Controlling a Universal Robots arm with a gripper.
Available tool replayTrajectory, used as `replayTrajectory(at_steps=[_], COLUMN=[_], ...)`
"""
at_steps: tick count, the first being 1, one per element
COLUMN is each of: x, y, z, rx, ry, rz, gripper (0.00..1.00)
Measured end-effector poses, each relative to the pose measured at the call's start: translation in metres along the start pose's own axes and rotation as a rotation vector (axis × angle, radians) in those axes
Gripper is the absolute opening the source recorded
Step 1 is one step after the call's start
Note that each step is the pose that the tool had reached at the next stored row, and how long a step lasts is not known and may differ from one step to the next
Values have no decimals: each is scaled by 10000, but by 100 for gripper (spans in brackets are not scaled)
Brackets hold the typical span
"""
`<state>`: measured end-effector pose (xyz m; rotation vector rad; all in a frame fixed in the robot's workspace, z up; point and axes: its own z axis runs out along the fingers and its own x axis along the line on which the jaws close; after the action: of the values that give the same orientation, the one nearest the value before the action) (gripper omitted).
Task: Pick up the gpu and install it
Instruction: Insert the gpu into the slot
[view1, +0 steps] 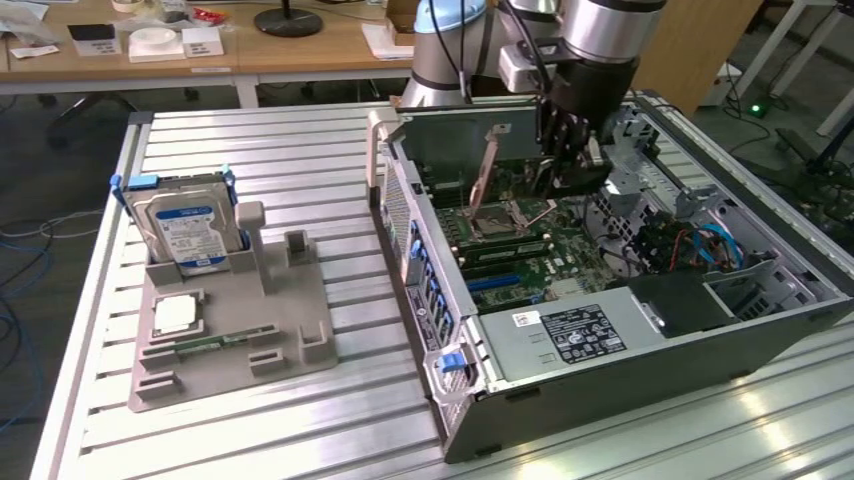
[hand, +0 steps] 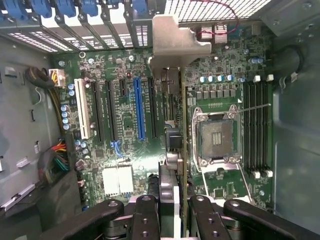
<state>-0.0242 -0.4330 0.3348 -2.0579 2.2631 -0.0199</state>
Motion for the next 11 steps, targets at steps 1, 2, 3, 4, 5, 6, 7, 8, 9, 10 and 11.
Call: replayTrajectory(at_steps=[1,2,3,4,5,6,7,8,9,10,11], x=[1,4,10,11,17,24,27,30,32,34,38], y=[1,2,3,5,7,16,37,58,81,91,91], z=[18,36,54,72,90,107,123,137,147,156,166], rx=[-1,-7,-16,-20,-37,-60,-62,-68,-77,-83,-89], ry=[0,3,1,-1,0,1,-1,-1,5,9,9], rz=[0,-4,-19,-40,-68,-90,-112,-125,-140,-152,-177], gripper=[28,28,28,28,28,28,28,28,28,28,28])
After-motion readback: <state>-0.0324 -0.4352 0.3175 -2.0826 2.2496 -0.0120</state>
